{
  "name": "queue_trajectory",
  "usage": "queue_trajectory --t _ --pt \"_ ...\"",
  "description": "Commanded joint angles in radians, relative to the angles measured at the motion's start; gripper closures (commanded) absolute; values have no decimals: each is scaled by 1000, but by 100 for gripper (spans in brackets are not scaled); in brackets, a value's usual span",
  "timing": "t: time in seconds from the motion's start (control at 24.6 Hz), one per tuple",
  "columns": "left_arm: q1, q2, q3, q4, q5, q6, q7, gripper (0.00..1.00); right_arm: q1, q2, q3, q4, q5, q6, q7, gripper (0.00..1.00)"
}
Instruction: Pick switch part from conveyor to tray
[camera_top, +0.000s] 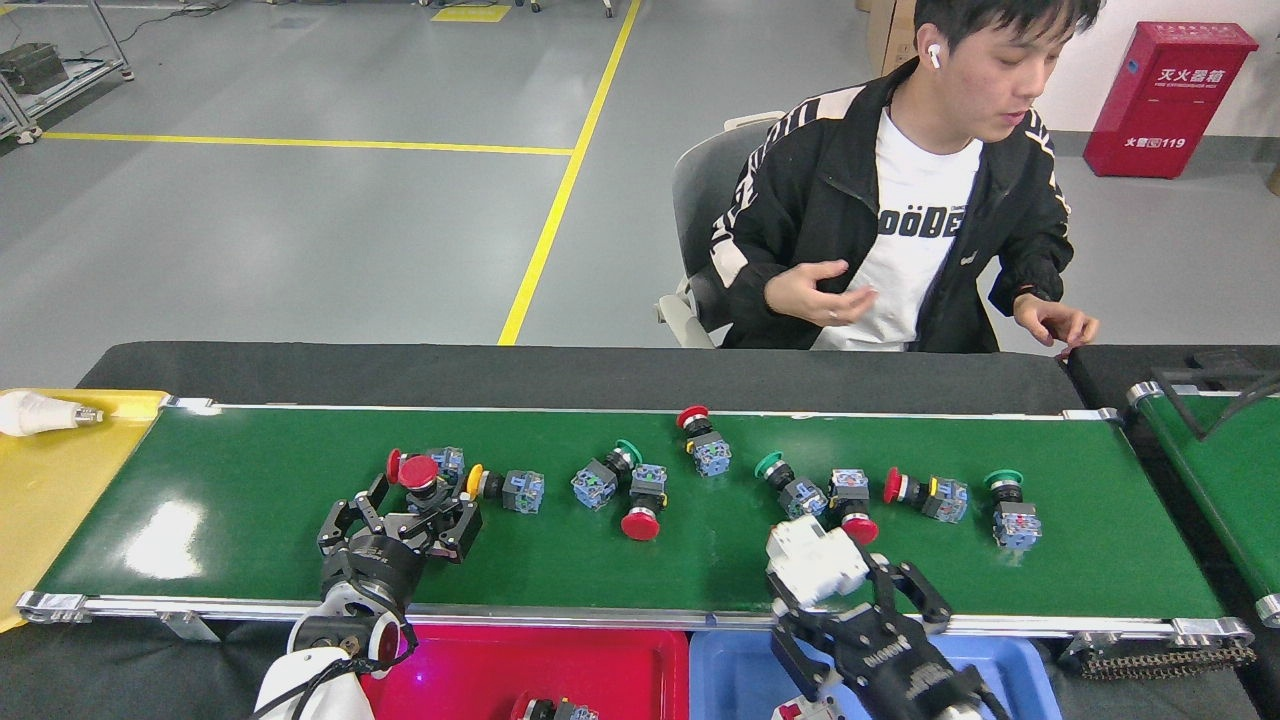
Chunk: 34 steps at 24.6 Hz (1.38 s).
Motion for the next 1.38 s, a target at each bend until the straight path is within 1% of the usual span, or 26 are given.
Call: queue_trajectory --t 0.0,0.04,0.08,0.12,0.16,0.2,0.28,0.37,0.45,0.49,0.53,0.57,0.65,0.69,0.73,0.77,0.81,0.85,0.89,0.98,1.02,1.1,1.22,1.34 --pt "-15 17 4 -3 16 -26 12 94 64 -12 -121 -16 -35 -236 -44 68" --pt "-13 17 5 -6 25 -31 12 95 101 -6 -187 -16 -44 -345 -42 63" --pt "-12 17 7 -9 29 -33 12 96 128 2 -230 -14 -44 -419 -41 55" --pt "-6 15 9 -14 31 -34 13 96 164 25 -261 -14 -44 -448 -38 32" --pt "-1 12 10 -22 35 -34 13 97 190 59 -269 -13 -42 -448 -30 7" --pt "7 12 12 -40 46 -37 13 97 200 88 -276 -13 -42 -448 -15 3" --pt "53 15 10 -107 71 -39 13 97 200 106 -314 -13 -44 -448 7 2" --pt "132 18 9 -236 98 -56 10 97 196 123 -353 -13 -47 -448 8 2" --pt "257 12 4 -413 101 -98 9 97 168 157 -403 -13 -48 -448 8 2" --pt "304 12 -1 -476 103 -111 9 97 156 166 -423 -13 -48 -448 10 2" --pt "378 6 -10 -551 100 -132 9 96 144 174 -437 -13 -48 -448 14 2" --pt "453 0 -39 -620 97 -160 12 96 131 178 -442 -11 -48 -437 22 2" --pt "544 15 -169 -689 94 -200 13 95 113 195 -443 -13 -48 -357 30 2" --pt "556 17 -244 -690 88 -201 13 88 92 210 -442 -14 -48 -292 30 3" --pt "554 20 -277 -690 75 -204 12 75 72 223 -440 -14 -44 -242 31 3" --pt "550 24 -307 -687 49 -204 9 41 36 237 -440 -14 -35 -164 36 3" --pt "551 29 -309 -684 25 -214 9 13 4 244 -440 -14 -19 -92 43 3" --pt "551 29 -311 -684 14 -224 9 0 -20 252 -437 -13 1 -40 46 3" --pt "548 23 -311 -684 9 -235 9 0 -45 261 -427 -11 34 34 46 3" --pt "544 15 -307 -684 9 -238 7 0 -73 301 -385 -11 94 144 40 3" --pt "544 12 -303 -686 11 -232 7 0 -77 322 -357 -11 126 183 36 3" --pt "544 9 -285 -690 14 -221 7 0 -66 349 -308 -14 180 201 14 3" --pt "542 -17 -183 -690 19 -184 7 0 -28 384 -253 -14 235 207 7 3" --pt "522 -86 -18 -690 22 -137 7 0 -20 390 -201 -13 268 224 8 3"
